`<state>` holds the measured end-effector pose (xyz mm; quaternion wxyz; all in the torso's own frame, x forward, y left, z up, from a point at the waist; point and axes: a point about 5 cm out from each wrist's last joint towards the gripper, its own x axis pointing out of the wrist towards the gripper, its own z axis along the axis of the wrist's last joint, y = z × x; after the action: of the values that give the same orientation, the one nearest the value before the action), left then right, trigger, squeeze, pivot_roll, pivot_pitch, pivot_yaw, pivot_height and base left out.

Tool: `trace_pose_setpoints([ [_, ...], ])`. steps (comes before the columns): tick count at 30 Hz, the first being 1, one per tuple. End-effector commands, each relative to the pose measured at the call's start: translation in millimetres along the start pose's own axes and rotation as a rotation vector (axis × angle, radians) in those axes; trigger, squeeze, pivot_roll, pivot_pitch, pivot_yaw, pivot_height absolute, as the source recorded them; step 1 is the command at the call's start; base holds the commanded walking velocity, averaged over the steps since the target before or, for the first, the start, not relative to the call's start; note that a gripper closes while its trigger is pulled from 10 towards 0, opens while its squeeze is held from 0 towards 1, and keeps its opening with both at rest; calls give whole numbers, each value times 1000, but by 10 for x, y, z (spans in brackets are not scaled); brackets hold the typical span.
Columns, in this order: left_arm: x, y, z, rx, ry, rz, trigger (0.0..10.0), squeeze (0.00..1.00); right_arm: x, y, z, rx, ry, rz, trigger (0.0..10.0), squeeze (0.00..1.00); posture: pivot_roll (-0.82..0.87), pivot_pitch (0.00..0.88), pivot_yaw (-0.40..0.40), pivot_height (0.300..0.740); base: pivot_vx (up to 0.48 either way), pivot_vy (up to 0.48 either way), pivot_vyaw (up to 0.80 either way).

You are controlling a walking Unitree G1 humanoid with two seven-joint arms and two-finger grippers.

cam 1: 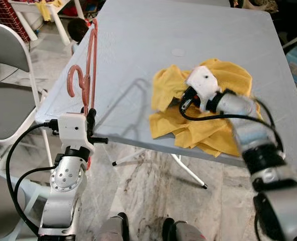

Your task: Hang hanger

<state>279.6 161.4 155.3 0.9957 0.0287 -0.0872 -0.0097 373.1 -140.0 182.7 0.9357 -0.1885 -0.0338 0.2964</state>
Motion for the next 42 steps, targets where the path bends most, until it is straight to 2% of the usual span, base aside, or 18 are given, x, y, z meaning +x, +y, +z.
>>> trace_pose_setpoints([
  [1,-22,2,-143,-8,71,2,10000,0,-67,3,-90,63,8,-64,10000,0,0,184,1,740,0,0,0],
  [2,-17,0,-145,-9,71,1,10000,0,-92,37,-121,114,-9,-85,4471,0,-6,182,3,740,0,0,0],
  [4,-14,-1,-146,-10,71,1,10000,0,-109,59,-141,151,-21,-99,4471,0,-6,182,3,740,0,0,0],
  [5,-10,-3,-148,-12,70,0,10000,0,-125,73,-160,188,-27,-123,0,0,-15,180,6,740,0,0,0],
  [9,24,-37,-153,-18,66,-12,10000,0,-141,172,-174,286,-14,-182,0,0,-25,180,10,740,0,0,0],
  [14,38,-60,-165,-23,65,-20,10000,0,-153,212,-86,287,-40,-207,0,0,-39,178,14,740,0,0,0],
  [17,44,-70,-173,-26,66,-21,10000,0,-220,151,32,285,-129,-288,0,0,-47,177,9,740,0,0,0],
  [18,46,-76,-175,-28,65,-21,10000,0,-266,119,76,276,-166,-330,6627,0,-48,179,8,740,0,0,0],
  [19,46,-76,-175,-29,65,-20,10000,0,-331,47,121,263,-208,-403,10000,0,-49,179,9,740,0,0,0],
  [22,46,-74,-177,-30,65,-19,10000,0,-394,4,139,275,-225,-444,10000,0,-50,179,10,740,0,0,0],
  [23,47,-72,-179,-29,65,-18,10000,0,-405,3,135,283,-222,-443,10000,1000,-50,179,10,740,0,0,0],
  [27,53,-66,-184,-27,66,-18,10000,0,-400,109,107,264,-173,-342,10000,1000,-54,181,15,740,0,0,0],
  [32,62,-80,-186,-29,65,-25,10000,0,-366,305,-9,154,-20,-158,10000,1000,-62,179,16,740,0,0,0],
  [33,63,-83,-187,-29,65,-27,10000,0,-365,311,-9,145,-19,-156,10000,875,-62,179,16,740,0,0,0],
  [34,64,-87,-188,-30,65,-28,10000,0,-357,305,-1,152,-22,-166,10000,0,-63,178,14,740,0,0,0],
  [37,68,-92,-192,-32,64,-28,10000,0,-344,300,19,172,-30,-195,10000,0,-63,177,13,740,0,0,0],
  [38,69,-92,-192,-33,63,-26,10000,0,-333,316,43,218,-46,-198,0,0,-63,177,13,740,0,0,0],
  [42,67,-93,-196,-35,63,-22,10000,0,-330,358,54,254,-40,-201,0,0,-61,175,11,740,0,0,0],
])
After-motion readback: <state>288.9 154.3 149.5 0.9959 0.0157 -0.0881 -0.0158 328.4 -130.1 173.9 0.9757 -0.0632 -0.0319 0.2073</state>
